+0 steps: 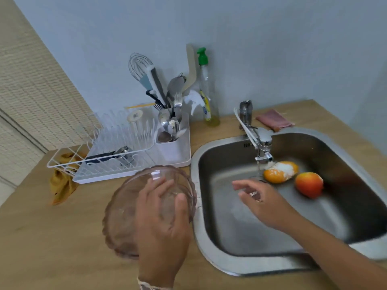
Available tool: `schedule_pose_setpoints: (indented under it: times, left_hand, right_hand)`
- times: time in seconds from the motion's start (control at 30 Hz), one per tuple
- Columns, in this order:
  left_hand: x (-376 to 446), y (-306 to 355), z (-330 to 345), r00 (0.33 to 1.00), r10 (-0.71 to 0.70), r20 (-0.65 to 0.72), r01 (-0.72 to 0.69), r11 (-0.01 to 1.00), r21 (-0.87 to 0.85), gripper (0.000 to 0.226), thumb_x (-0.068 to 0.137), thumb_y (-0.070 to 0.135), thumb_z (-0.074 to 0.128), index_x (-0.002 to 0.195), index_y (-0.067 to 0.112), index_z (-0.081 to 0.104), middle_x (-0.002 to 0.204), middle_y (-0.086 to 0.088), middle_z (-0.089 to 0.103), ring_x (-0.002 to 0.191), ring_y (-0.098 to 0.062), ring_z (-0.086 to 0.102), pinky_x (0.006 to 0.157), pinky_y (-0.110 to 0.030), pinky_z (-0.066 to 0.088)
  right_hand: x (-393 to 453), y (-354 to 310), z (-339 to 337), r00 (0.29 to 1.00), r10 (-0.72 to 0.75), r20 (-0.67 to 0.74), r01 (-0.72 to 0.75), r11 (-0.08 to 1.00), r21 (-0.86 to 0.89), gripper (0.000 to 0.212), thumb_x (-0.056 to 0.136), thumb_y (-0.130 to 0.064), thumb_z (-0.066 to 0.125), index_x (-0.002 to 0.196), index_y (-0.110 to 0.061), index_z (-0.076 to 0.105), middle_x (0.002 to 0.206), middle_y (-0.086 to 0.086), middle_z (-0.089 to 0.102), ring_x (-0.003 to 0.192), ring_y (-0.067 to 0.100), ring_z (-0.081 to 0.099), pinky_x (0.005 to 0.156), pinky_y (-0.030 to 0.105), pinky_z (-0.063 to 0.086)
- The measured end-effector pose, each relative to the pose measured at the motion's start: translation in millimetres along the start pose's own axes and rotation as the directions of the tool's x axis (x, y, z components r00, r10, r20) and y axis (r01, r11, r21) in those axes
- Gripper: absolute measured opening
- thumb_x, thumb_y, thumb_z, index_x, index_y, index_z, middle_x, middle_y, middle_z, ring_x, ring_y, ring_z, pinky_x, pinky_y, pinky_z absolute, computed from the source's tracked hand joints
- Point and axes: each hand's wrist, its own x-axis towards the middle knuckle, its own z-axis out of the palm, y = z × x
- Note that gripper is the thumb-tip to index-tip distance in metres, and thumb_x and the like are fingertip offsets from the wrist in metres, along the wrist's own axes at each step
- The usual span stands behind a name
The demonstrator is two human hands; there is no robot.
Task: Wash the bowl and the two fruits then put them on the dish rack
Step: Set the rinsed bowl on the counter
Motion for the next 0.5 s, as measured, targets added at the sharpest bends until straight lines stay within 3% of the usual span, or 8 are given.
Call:
schedule_pose_setpoints:
  times: [0.07, 0.13, 0.27, 0.37, 0.5]
  left_hand:
    - [-7.0, 20.5, 44.1, 0.996, 0.042, 0.082, -0.033, 0.993, -0.116, 0.026, 0.089, 0.036, 0.059, 0.109, 0.022, 0.065, 0.114, 0.006, 0.064, 0.114, -0.012, 0.058, 0.099, -0.029, 0.044]
    - [-11.1, 34.6, 91.2, 0.987, -0.008, 0.162, 0.042, 0.978, -0.203, 0.02, 0.089, 0.032, 0.061, 0.107, 0.024, 0.065, 0.108, 0.011, 0.063, 0.107, -0.006, 0.058, 0.093, -0.025, 0.047]
    - [-33.3, 18.3, 176.0, 0.919, -0.133, 0.371, 0.211, 0.961, -0.179, 0.015, 0.09, 0.028, 0.062, 0.103, 0.022, 0.066, 0.104, 0.008, 0.061, 0.103, -0.01, 0.058, 0.094, -0.031, 0.047]
    - [-48.2, -4.0, 200.4, 0.804, -0.236, 0.547, 0.307, 0.951, -0.041, 0.013, 0.093, 0.024, 0.062, 0.105, 0.022, 0.066, 0.11, 0.002, 0.062, 0.108, -0.016, 0.058, 0.098, -0.029, 0.043]
    - [-50.5, -14.8, 204.7, 0.794, -0.23, 0.563, 0.295, 0.955, -0.027, 0.011, 0.09, 0.021, 0.066, 0.09, 0.032, 0.062, 0.102, 0.006, 0.062, 0.096, -0.013, 0.06, 0.09, -0.03, 0.047]
  right_hand:
    - [-6.1, 34.2, -29.5, 0.989, 0.045, -0.141, -0.065, 0.988, -0.14, 0.023, 0.091, -0.011, 0.067, 0.106, -0.028, 0.072, 0.102, -0.011, 0.072, 0.092, 0.005, 0.066, 0.08, 0.022, 0.051]
    - [-12.4, 65.5, -57.7, 0.952, 0.08, -0.294, -0.162, 0.95, -0.266, 0.021, 0.088, -0.008, 0.069, 0.102, -0.022, 0.074, 0.099, -0.002, 0.071, 0.094, 0.017, 0.066, 0.088, 0.035, 0.052]
    - [-17.7, 95.0, -102.1, 0.797, 0.263, -0.543, -0.453, 0.856, -0.251, 0.026, 0.089, -0.018, 0.062, 0.115, -0.021, 0.067, 0.117, 0.01, 0.06, 0.11, 0.03, 0.055, 0.095, 0.038, 0.046]
    - [-7.5, 113.5, -111.8, 0.776, 0.388, -0.498, -0.566, 0.776, -0.278, 0.049, 0.092, -0.022, 0.059, 0.139, -0.02, 0.05, 0.141, 0.014, 0.044, 0.129, 0.035, 0.042, 0.105, 0.043, 0.039]
    - [10.4, 138.0, -112.3, 0.77, 0.544, -0.333, -0.635, 0.706, -0.314, 0.083, 0.091, -0.032, 0.066, 0.158, -0.022, 0.019, 0.159, 0.014, 0.022, 0.144, 0.038, 0.027, 0.116, 0.044, 0.03]
